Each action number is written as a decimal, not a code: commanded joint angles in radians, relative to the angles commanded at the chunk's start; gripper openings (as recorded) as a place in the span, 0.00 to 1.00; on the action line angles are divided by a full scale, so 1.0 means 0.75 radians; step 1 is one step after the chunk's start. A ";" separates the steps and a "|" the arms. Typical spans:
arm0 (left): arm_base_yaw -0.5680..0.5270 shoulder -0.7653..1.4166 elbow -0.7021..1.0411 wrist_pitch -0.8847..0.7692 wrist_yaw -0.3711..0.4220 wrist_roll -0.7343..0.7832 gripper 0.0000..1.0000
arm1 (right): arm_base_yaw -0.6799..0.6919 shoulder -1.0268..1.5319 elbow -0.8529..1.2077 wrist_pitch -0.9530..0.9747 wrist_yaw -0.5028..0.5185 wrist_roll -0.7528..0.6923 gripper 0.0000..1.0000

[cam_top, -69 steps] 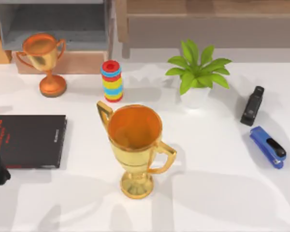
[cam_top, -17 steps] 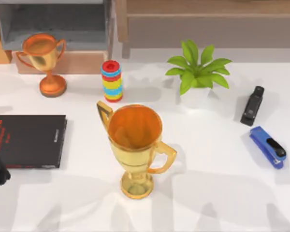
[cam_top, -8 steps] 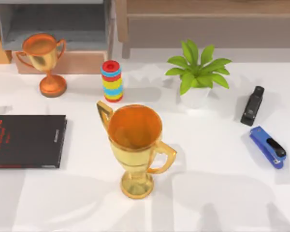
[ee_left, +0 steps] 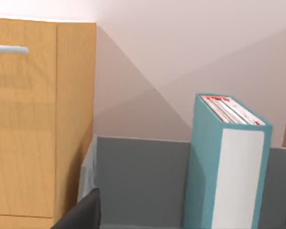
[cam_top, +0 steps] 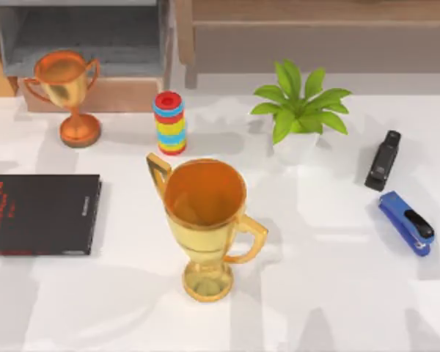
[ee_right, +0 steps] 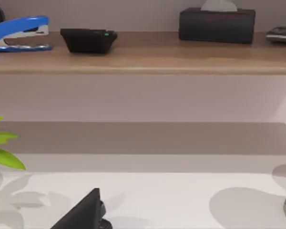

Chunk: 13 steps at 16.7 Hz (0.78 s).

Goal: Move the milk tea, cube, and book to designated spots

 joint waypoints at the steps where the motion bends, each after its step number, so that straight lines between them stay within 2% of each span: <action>1: -0.016 0.133 0.077 0.030 -0.012 0.003 1.00 | 0.000 0.000 0.000 0.000 0.000 0.000 1.00; 7: -0.092 0.722 0.422 0.131 -0.083 0.033 1.00 | 0.000 0.000 0.000 0.000 0.000 0.000 1.00; 13: -0.109 0.843 0.503 0.144 -0.106 0.045 1.00 | 0.000 0.000 0.000 0.000 0.000 0.000 1.00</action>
